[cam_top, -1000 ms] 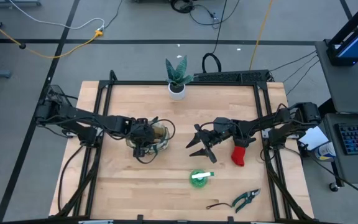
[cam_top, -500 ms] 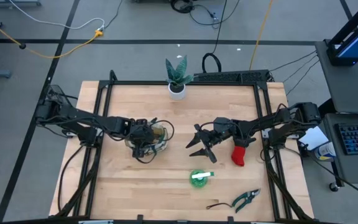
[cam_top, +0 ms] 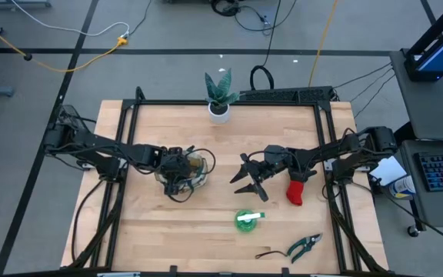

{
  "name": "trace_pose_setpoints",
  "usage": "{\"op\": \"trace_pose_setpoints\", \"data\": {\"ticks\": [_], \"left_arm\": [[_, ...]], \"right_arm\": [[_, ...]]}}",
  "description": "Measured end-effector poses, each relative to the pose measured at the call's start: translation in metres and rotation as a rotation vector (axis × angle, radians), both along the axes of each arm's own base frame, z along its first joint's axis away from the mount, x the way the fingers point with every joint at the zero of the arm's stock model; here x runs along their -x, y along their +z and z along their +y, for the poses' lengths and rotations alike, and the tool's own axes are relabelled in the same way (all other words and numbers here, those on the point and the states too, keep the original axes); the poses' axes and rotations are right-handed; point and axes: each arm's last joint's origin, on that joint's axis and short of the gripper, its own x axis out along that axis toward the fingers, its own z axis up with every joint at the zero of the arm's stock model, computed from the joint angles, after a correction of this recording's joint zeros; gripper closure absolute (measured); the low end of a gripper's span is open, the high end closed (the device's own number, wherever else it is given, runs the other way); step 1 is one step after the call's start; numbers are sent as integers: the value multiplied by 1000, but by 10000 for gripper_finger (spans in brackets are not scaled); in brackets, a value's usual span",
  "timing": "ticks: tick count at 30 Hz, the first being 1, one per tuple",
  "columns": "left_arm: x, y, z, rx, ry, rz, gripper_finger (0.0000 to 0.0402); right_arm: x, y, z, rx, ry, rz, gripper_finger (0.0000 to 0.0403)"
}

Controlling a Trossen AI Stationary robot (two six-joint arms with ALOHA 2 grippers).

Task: Pick & Place Garden tools in Gardening bag
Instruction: Put the brown hand rake into the white gardening bag

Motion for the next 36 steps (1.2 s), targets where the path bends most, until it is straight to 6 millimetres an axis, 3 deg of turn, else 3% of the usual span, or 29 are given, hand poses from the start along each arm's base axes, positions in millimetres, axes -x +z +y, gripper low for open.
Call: {"op": "trace_pose_setpoints", "data": {"ticks": [10, 26, 36], "left_arm": [[-1, 1, 0, -3, -6, -17, 226], [-7, 8, -4, 1, -20, -57, 268], [-7, 9, -4, 2, -17, -59, 270]], "right_arm": [[0, 0, 0, 0, 0, 0, 218], [0, 0, 0, 14, 3, -6, 218], [0, 1, 0, 46, 11, -31, 218]]}}
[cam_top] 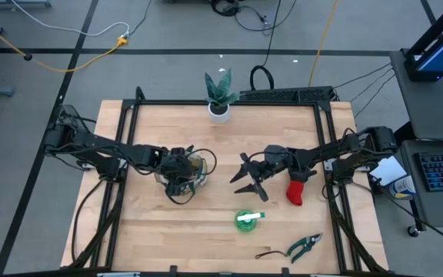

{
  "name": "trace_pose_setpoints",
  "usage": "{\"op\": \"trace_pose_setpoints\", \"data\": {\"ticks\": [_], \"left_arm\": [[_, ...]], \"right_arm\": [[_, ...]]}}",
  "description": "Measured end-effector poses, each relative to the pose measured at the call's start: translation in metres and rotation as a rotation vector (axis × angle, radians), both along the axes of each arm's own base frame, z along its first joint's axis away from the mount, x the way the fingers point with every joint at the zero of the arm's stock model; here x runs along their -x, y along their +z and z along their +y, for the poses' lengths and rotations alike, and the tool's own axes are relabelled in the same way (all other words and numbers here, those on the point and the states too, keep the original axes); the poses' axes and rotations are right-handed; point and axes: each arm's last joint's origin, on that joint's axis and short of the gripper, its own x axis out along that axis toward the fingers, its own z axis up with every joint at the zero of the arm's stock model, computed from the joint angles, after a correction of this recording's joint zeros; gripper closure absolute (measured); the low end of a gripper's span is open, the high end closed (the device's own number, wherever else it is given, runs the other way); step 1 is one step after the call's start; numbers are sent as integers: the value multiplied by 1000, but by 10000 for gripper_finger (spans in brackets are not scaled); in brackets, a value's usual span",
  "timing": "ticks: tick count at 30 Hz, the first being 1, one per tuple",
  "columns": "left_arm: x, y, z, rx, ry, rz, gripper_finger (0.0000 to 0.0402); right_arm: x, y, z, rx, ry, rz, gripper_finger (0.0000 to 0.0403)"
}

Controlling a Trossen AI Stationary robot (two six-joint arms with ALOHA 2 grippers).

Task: Pick & Place Garden tools in Gardening bag
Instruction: Put the brown hand rake into the white gardening bag, then put the green shear scissors into the white gardening bag

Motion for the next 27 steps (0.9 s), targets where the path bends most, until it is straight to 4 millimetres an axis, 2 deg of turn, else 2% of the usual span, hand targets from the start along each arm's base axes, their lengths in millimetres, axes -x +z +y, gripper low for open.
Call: {"op": "trace_pose_setpoints", "data": {"ticks": [8, 20, 27], "left_arm": [[-3, 6, 0, 1, 0, -14, 270], [-23, 45, -2, -49, -80, -144, 270], [-31, 65, -2, -52, -83, -209, 270]], "right_arm": [[3, 7, 0, 0, 0, -15, 218], [31, 37, 1, 8, 8, 32, 218], [46, 43, 9, 10, 41, 98, 218]]}}
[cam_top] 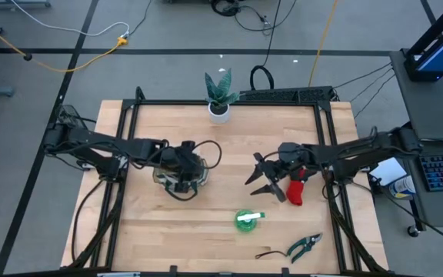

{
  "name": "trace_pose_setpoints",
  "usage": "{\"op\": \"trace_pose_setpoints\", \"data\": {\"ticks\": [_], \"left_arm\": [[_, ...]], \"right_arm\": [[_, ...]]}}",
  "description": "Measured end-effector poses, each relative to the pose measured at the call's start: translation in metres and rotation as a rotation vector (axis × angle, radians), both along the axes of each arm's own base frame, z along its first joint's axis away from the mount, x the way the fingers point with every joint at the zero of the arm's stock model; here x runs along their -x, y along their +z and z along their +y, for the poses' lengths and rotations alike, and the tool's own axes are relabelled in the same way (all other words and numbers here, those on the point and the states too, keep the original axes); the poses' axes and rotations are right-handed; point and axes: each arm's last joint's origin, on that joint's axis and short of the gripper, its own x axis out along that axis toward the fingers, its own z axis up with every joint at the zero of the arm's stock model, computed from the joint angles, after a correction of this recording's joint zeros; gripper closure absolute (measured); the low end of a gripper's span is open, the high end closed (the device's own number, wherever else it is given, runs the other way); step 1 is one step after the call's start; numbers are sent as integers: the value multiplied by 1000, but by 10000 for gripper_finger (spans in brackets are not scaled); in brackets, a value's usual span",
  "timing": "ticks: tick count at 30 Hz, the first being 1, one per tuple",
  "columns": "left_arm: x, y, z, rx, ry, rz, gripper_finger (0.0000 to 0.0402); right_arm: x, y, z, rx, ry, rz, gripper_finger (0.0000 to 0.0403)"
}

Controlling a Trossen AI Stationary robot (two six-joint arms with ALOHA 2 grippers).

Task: Pick & Place Garden tools in Gardening bag
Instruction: Put the green shear scissors into the white gardening bag

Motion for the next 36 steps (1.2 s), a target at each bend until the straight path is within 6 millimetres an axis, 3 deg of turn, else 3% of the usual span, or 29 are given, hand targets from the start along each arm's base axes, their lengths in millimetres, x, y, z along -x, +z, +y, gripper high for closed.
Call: {"op": "trace_pose_setpoints", "data": {"ticks": [7, 18, 36], "left_arm": [[-5, 15, 0, -14, 3, -50, 270], [-10, 27, 0, -20, -7, -106, 270], [-12, 30, -1, -15, -3, -148, 270]], "right_arm": [[10, 2, 13, -2, 54, 48, 218], [27, -14, 41, 30, 178, 257, 218], [51, -15, 94, 34, 394, 291, 218]]}}
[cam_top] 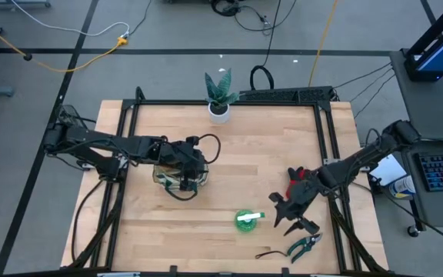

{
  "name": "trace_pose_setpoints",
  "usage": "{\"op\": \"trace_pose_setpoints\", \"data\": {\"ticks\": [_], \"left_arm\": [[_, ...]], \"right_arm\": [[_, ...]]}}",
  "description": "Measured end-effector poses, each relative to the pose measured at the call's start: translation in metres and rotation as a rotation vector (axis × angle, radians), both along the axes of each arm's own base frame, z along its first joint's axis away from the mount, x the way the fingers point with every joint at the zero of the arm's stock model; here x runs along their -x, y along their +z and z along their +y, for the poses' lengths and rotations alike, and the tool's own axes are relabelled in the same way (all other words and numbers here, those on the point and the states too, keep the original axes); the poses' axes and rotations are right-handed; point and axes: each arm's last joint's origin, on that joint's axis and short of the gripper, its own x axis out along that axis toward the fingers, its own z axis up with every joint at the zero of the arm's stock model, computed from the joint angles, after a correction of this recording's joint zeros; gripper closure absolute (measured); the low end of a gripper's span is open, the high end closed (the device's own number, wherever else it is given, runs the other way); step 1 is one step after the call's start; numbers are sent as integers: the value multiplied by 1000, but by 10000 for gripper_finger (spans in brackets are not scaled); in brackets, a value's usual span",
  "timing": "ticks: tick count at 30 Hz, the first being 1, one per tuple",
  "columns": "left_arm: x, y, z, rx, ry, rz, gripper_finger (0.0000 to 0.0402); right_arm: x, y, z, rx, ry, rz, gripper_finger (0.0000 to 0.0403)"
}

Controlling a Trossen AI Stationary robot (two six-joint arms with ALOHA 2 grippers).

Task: Pick & Place Garden tools in Gardening bag
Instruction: Put the green shear scissors into the white gardening bag

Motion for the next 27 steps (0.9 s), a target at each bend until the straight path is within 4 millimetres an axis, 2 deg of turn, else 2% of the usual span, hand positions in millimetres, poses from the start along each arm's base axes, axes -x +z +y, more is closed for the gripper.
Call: {"op": "trace_pose_setpoints", "data": {"ticks": [11, 20, 27], "left_arm": [[0, 0, 0, 10, 9, -1, 270], [-1, 1, 0, 24, 20, -21, 270], [-1, 1, 0, 21, 17, -21, 270]], "right_arm": [[13, -7, 23, 35, 100, 38, 218], [17, -22, 40, 40, 10, 172, 220], [22, -38, 57, 39, -37, 308, 241]]}}
